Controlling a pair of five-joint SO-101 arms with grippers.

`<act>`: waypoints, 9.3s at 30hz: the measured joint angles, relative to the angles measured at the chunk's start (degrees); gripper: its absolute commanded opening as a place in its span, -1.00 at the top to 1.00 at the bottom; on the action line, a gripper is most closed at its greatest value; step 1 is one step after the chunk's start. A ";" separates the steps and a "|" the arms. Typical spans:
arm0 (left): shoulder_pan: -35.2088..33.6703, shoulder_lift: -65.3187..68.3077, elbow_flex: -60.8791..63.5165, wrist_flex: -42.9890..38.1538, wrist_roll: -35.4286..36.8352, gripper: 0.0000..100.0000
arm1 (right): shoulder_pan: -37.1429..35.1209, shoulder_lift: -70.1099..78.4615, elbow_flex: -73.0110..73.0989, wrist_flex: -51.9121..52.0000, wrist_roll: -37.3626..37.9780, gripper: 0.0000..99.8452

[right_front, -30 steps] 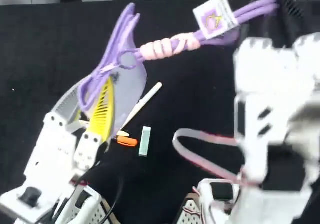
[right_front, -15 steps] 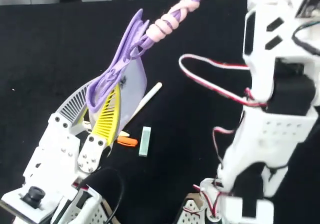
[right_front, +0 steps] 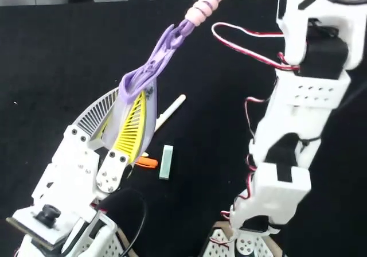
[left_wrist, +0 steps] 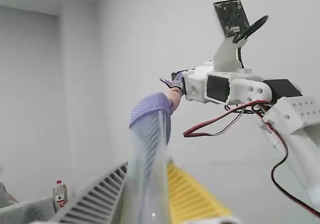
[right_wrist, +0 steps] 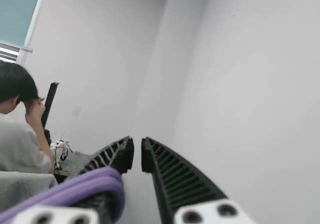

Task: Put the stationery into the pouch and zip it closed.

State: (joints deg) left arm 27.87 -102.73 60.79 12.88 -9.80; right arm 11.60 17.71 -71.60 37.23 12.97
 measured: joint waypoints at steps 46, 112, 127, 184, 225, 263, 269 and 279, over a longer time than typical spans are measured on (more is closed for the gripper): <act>-0.18 2.81 -5.54 0.97 0.18 0.94 | -7.03 20.04 -3.08 51.25 5.10 0.98; 4.40 -1.41 -4.92 1.05 0.09 0.90 | 10.20 -2.37 -16.53 54.42 12.13 0.98; 12.22 -1.41 -2.81 18.37 0.00 0.64 | 14.86 -22.15 3.08 46.51 11.96 0.98; -24.53 45.19 -0.97 31.21 14.42 0.64 | 0.09 -25.49 18.64 48.70 1.58 0.98; -27.52 124.22 -52.22 34.20 29.89 0.93 | -8.09 -25.49 18.81 47.82 1.58 0.98; -8.00 29.54 -10.90 -0.53 21.45 0.94 | -8.09 -25.49 18.81 47.82 1.67 0.98; 2.73 18.46 1.85 -14.42 12.66 0.94 | -8.09 -25.49 21.27 47.82 1.67 0.98; 17.32 21.27 5.80 -26.90 1.67 0.94 | -9.49 -25.49 21.98 47.30 1.67 0.98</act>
State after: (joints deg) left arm 45.19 -81.45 66.59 -14.02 -8.13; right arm 2.11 -7.78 -49.63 84.53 14.64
